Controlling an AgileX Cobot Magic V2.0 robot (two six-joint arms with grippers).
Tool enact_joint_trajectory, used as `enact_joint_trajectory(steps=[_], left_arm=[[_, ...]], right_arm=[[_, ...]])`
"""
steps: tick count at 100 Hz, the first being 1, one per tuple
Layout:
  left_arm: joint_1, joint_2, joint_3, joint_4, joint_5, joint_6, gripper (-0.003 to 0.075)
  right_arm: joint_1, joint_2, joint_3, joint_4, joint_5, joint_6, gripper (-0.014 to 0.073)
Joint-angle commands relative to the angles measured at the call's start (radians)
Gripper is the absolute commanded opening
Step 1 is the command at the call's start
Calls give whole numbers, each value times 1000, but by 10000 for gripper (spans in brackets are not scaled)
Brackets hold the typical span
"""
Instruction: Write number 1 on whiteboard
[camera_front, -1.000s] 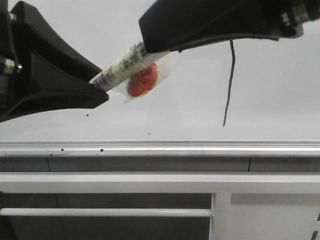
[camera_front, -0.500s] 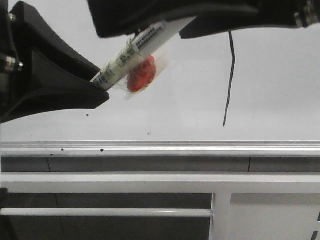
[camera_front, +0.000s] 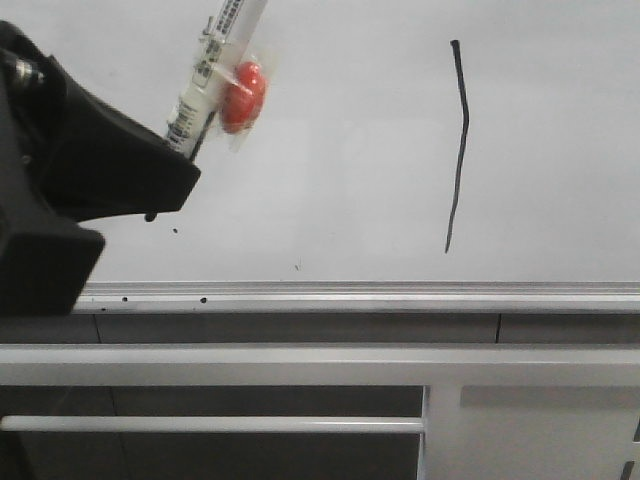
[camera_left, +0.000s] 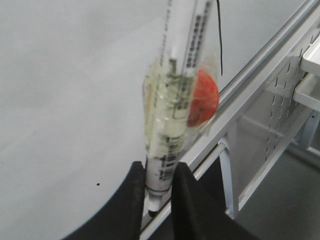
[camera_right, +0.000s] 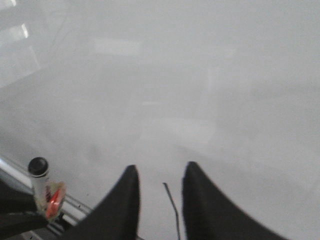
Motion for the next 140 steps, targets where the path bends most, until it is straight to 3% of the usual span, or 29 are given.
enact_joint_trajectory(steps=[1, 21, 43, 63, 100, 140], left_arm=[[-22, -12, -6, 19, 35, -100, -20], [-100, -12, 40, 19, 177, -249, -20], [-201, -12, 72, 19, 372, -472, -20], [-239, -12, 107, 19, 467, -658, -20], [-239, 1, 162, 34, 513, -822, -20], [-239, 159, 163, 129, 598, -976, -20]], right_arm=[[0, -57, -4, -38, 73, -12, -61], [0, -125, 64, -23, 211, -79, -64], [0, -132, 98, -19, 182, -79, -64], [0, -132, 100, -20, 168, -79, -64], [0, -132, 128, -22, 168, -79, -64], [0, -132, 145, -22, 168, -79, -64]])
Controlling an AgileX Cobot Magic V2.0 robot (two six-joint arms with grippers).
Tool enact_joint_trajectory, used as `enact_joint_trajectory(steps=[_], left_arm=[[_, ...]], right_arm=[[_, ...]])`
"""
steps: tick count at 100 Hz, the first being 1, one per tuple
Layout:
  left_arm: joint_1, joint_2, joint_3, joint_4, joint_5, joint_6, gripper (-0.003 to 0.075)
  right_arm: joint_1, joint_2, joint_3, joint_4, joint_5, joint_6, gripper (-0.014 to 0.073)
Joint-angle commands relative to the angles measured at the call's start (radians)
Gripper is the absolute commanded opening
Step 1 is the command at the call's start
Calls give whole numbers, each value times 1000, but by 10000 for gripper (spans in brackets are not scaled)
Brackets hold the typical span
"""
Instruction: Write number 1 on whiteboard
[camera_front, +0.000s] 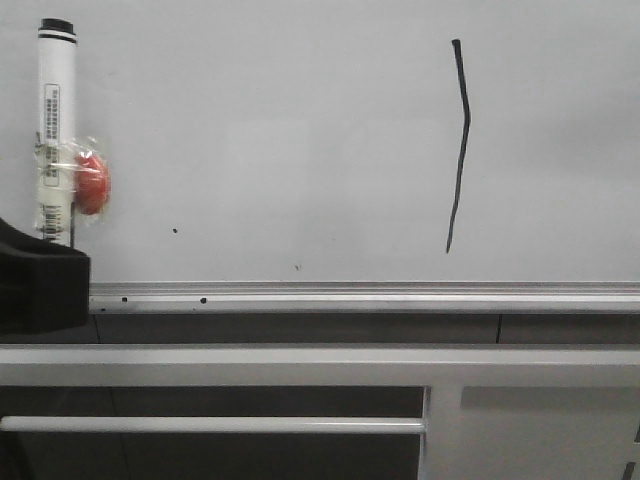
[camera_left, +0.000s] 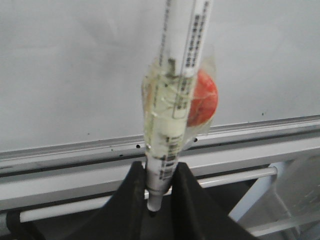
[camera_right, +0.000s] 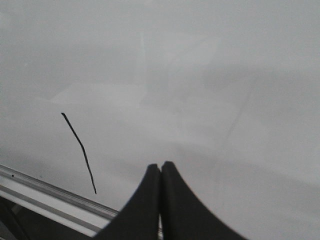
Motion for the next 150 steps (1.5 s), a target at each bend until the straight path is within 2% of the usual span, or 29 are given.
enact_joint_trajectory(steps=[1, 12, 35, 52, 92, 124, 150], left_arm=[[-8, 21, -21, 90, 113, -62, -20], [-6, 48, -21, 138, 145, -79, -20], [-6, 97, -21, 140, 160, -161, -20], [-6, 128, -25, 147, 220, -161, -20], [-4, 178, -60, 157, 265, -163, -20], [94, 178, -66, 188, 212, -213, -20], [94, 178, -68, 188, 209, -213, -20]], right_arm=[[0, 4, -25, -61, -28, -13, -64], [0, 4, -25, -63, -28, -13, -64], [0, 4, -25, -77, -28, -13, -64], [0, 4, -25, -81, -28, -13, -64], [0, 4, -25, -83, -30, -13, -64], [0, 4, -25, -83, -36, -13, -64], [0, 4, -25, -84, -36, -13, -64]])
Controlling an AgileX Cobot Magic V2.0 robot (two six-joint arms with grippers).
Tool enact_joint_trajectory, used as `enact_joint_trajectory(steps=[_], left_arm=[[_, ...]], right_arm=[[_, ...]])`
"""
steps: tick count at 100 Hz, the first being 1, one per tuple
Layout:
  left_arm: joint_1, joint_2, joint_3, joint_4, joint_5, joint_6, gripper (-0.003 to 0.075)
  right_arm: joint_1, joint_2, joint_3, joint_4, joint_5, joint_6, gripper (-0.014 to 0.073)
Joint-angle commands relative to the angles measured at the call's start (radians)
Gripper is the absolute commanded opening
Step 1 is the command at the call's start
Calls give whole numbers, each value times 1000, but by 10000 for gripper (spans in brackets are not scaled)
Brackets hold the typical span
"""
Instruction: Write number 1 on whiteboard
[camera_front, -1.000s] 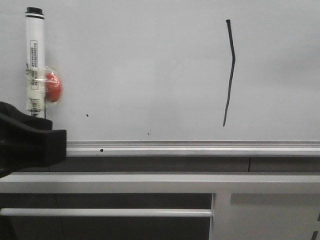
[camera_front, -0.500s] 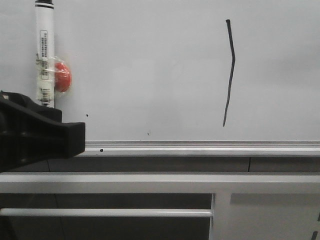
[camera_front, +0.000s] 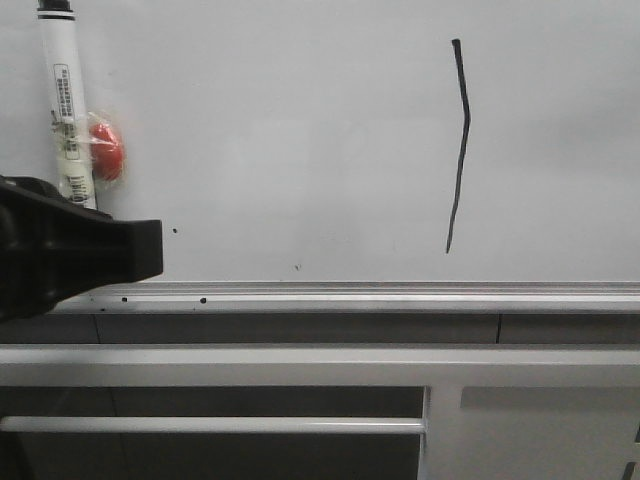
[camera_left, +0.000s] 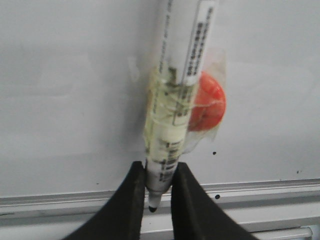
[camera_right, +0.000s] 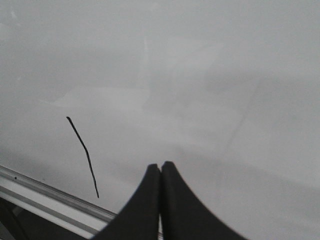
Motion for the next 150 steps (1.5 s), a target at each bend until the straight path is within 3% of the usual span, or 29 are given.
enact_joint_trajectory(steps=[1, 37, 62, 77, 114, 150], left_arm=[[6, -17, -25, 43, 78, -12, -20], [6, -17, -25, 43, 78, -12, -4], [6, -17, -25, 43, 93, -10, 239], [6, -17, -25, 43, 93, -10, 335], [4, -19, -25, 43, 118, -2, 340], [-81, -59, -25, 13, 123, 76, 336]], right_arm=[[0, 4, -25, -69, -21, -11, -64], [0, 4, -25, -70, -21, -11, -64], [0, 4, -25, -70, -21, -11, -64], [0, 4, -25, -70, -21, -11, -64], [0, 4, -25, -70, -21, -11, -64], [0, 4, -25, -74, -21, -11, -64]])
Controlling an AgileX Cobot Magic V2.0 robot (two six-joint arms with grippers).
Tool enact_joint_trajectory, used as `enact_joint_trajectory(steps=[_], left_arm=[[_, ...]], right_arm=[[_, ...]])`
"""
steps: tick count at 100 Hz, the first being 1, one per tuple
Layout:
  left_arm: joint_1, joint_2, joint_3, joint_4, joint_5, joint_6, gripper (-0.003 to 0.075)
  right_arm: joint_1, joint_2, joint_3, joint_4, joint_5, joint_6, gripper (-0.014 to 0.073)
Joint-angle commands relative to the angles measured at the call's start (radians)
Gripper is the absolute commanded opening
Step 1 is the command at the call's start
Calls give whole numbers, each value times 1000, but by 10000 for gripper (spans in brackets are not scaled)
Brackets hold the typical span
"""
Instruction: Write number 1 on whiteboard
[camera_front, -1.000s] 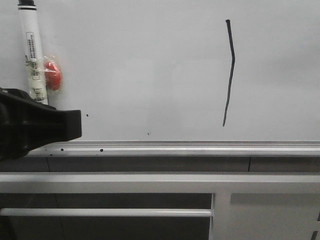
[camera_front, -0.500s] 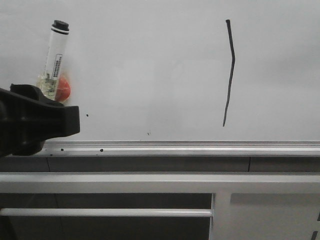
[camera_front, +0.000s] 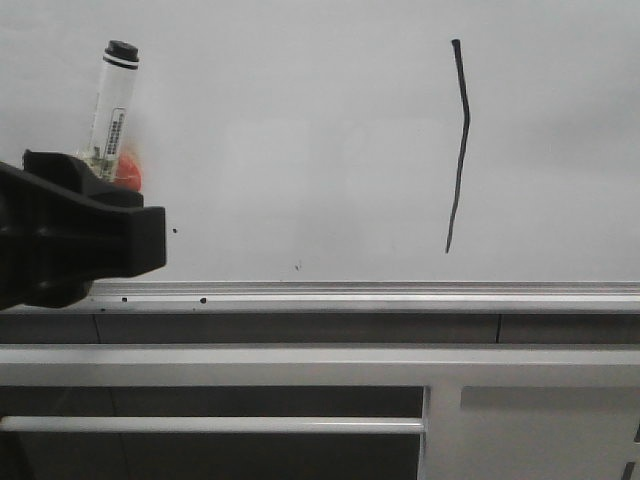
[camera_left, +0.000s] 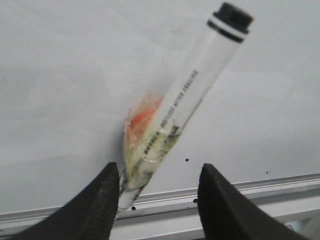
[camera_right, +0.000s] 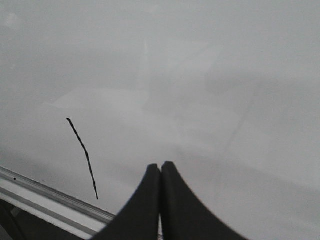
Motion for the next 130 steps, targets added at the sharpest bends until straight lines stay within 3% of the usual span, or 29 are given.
enact_joint_trajectory(steps=[1, 41, 48, 62, 72, 89, 112, 130], left_arm=[[-15, -26, -22, 8, 82, 8, 336], [-119, -140, -12, -151, 132, 149, 324], [-131, -177, -12, -204, 132, 208, 250], [-137, -265, -12, -237, 132, 334, -24], [-137, -332, -12, -238, 132, 466, -20], [-137, -461, -12, -241, 130, 666, -20], [-137, -650, -12, -242, 121, 986, -20], [-137, -778, -12, -257, 98, 1086, -20]], right_arm=[[0, 4, -25, -66, -19, -11, -64], [0, 4, -25, -66, -11, -11, -64], [0, 4, -25, -66, -5, -11, -64], [0, 4, -21, -67, 3, -11, -64], [0, 4, 19, -84, -71, -11, -64], [0, 4, 132, -127, -330, -9, -64], [0, 4, 241, -127, -401, -7, -64], [0, 14, 307, -114, -556, 55, -64]])
